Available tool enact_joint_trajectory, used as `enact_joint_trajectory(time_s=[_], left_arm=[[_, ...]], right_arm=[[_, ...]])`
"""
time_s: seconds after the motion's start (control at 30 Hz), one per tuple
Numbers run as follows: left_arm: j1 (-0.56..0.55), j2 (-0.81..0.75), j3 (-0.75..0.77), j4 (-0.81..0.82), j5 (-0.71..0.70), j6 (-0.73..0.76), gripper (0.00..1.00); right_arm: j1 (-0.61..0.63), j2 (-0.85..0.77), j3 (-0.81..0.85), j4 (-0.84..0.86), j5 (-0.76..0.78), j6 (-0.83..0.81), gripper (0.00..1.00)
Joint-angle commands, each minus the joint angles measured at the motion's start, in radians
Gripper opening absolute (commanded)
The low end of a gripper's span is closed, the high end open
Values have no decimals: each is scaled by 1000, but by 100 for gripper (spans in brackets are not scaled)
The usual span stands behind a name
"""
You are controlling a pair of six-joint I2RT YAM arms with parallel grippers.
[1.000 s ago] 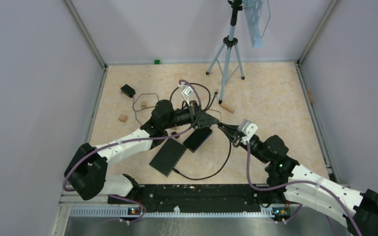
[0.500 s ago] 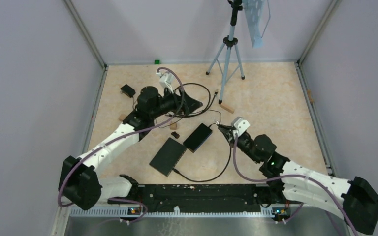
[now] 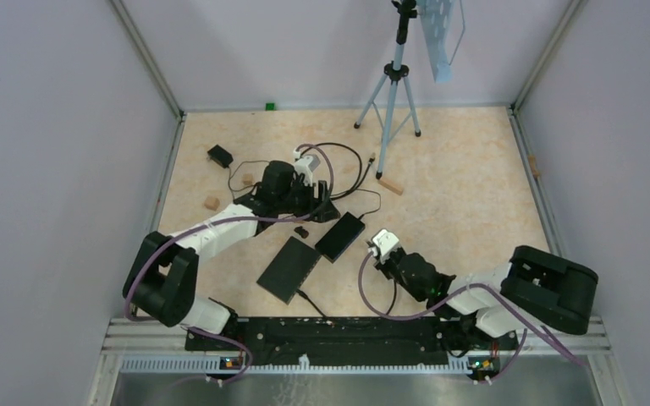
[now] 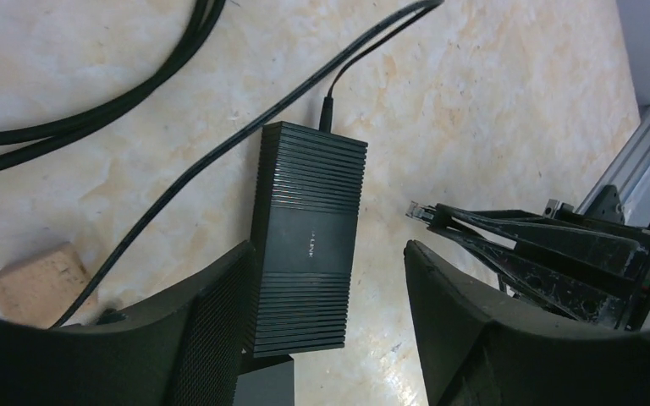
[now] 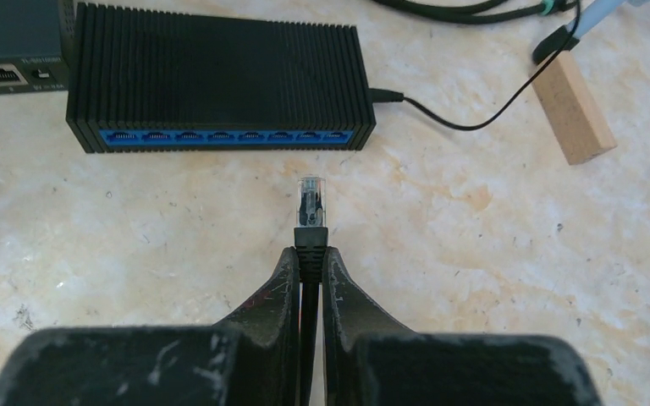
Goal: Insert the plug into the switch port
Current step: Insert the connector into the switch port.
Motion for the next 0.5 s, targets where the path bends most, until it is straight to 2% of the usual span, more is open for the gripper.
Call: enact_joint_trajectory(time_s=[0.0,0.23,0.47], left_arm=[[-33,41,-7,70,15,59,69],[-37,158,17,52,2,96,62],[-38,222,34,70,-58,110,62]], right_arm=[[5,115,15,192,-8,2,0],[-26,195,34,229,-70,-1,0],[-126,190,69,148,-228,5,0]])
